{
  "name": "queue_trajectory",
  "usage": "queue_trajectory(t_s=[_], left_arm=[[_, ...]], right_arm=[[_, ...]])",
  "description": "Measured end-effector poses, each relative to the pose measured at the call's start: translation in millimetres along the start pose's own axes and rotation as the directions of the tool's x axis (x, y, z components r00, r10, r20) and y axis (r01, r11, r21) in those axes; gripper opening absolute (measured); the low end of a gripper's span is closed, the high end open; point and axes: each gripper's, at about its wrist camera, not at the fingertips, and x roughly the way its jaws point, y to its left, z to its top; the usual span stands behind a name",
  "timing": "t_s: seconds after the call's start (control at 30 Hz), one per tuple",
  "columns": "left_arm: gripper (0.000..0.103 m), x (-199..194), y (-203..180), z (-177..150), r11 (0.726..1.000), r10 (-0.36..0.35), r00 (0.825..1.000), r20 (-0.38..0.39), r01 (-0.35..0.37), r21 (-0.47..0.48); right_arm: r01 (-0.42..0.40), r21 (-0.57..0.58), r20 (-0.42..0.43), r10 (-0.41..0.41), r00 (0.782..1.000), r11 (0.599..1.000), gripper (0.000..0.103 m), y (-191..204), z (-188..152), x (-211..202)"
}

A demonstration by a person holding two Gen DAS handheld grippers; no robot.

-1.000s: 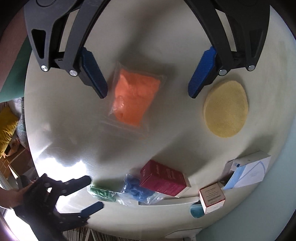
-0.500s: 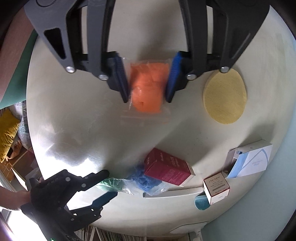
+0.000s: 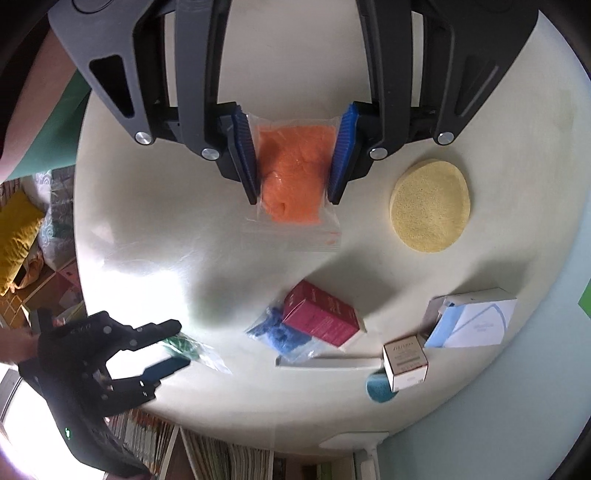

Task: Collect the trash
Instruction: 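Grasp the orange clay bag with the left tool while the right tool grasps the green clay bag, then carry both bags to the wastebasket and open both tools to drop them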

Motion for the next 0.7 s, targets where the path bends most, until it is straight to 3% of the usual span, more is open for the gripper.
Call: queue_trajectory(t_s=[0.37,0.5,0.7], left_arm=[[0.035,2,-40,15,0.987,-0.082,0.996,0.031,0.077,0.142],[0.035,5,-61,15,0.967,-0.127,0.992,0.020,0.120,0.223],[0.035,10,-101,12,0.916,-0.217,0.976,-0.023,0.211,0.342]], right_arm=[[0.039,0.157,0.015,-0.042,0.999,0.987,0.047,11,-55,-40],[0.065,0.235,0.022,-0.072,0.997,0.970,0.047,26,-86,-58],[0.105,0.371,0.023,-0.122,0.992,0.923,0.047,44,-141,-81]])
